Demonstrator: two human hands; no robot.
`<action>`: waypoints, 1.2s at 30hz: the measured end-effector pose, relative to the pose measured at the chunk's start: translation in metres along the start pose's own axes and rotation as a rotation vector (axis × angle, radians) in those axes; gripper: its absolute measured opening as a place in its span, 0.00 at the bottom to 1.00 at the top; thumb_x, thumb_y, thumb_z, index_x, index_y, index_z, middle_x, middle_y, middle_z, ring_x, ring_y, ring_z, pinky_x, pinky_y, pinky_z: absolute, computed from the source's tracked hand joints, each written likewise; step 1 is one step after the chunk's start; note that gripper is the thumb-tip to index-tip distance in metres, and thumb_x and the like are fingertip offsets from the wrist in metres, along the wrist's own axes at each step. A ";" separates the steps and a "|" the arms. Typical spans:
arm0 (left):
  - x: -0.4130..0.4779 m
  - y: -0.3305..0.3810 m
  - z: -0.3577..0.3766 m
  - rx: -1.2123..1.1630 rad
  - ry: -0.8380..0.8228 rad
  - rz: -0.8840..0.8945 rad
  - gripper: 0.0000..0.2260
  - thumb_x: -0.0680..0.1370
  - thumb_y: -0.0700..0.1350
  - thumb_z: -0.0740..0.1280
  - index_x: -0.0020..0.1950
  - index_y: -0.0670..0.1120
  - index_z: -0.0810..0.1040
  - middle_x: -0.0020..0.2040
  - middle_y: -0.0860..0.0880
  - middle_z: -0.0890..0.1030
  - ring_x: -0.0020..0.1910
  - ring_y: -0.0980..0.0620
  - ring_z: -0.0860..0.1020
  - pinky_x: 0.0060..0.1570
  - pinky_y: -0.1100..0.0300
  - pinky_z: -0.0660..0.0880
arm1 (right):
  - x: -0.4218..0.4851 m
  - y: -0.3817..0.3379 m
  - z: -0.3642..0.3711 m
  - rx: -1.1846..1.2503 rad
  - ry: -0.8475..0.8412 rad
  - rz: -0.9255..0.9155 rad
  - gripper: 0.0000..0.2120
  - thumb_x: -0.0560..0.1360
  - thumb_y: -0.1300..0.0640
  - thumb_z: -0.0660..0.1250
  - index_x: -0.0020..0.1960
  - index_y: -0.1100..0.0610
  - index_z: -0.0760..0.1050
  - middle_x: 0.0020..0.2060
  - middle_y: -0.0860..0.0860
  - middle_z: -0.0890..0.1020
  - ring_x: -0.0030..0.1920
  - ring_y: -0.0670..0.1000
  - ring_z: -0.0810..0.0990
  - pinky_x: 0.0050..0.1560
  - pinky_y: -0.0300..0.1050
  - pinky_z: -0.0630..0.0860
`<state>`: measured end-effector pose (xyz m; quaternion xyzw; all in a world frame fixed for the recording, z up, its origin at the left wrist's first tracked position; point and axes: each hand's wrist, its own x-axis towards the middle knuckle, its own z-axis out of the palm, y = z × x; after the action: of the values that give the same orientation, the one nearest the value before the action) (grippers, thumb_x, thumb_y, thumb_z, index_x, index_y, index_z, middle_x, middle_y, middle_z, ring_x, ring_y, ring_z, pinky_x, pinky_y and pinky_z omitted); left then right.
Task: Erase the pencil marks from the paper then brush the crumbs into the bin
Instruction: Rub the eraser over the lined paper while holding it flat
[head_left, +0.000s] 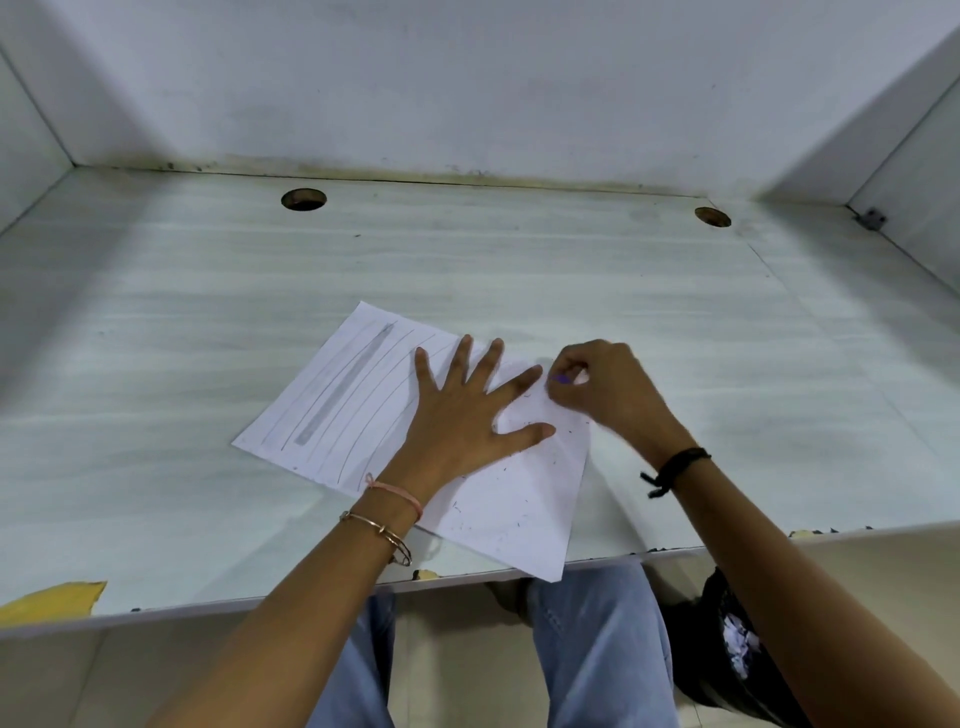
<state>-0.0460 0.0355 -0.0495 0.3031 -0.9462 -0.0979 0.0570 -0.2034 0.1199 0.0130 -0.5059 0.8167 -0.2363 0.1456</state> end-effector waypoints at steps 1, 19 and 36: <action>0.000 0.000 0.000 -0.017 0.000 0.000 0.33 0.72 0.76 0.45 0.75 0.69 0.44 0.80 0.52 0.41 0.78 0.45 0.36 0.67 0.29 0.35 | 0.007 0.007 -0.007 -0.044 0.044 0.034 0.02 0.67 0.61 0.70 0.39 0.57 0.81 0.38 0.51 0.83 0.39 0.52 0.81 0.36 0.40 0.73; 0.002 -0.001 0.001 0.027 -0.005 0.006 0.36 0.69 0.77 0.39 0.76 0.67 0.46 0.80 0.51 0.41 0.78 0.44 0.37 0.67 0.27 0.37 | -0.007 -0.016 0.000 0.014 -0.097 -0.115 0.01 0.66 0.60 0.70 0.37 0.55 0.80 0.36 0.49 0.82 0.41 0.51 0.81 0.43 0.45 0.76; 0.000 0.000 -0.003 0.002 -0.040 -0.007 0.33 0.72 0.75 0.44 0.76 0.68 0.43 0.80 0.52 0.40 0.78 0.46 0.36 0.67 0.29 0.33 | 0.009 0.013 -0.005 0.022 0.057 0.031 0.01 0.66 0.57 0.70 0.36 0.51 0.79 0.37 0.49 0.83 0.41 0.53 0.81 0.45 0.51 0.79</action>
<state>-0.0460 0.0354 -0.0468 0.3044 -0.9462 -0.1031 0.0374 -0.2200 0.1176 0.0107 -0.4844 0.8258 -0.2573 0.1314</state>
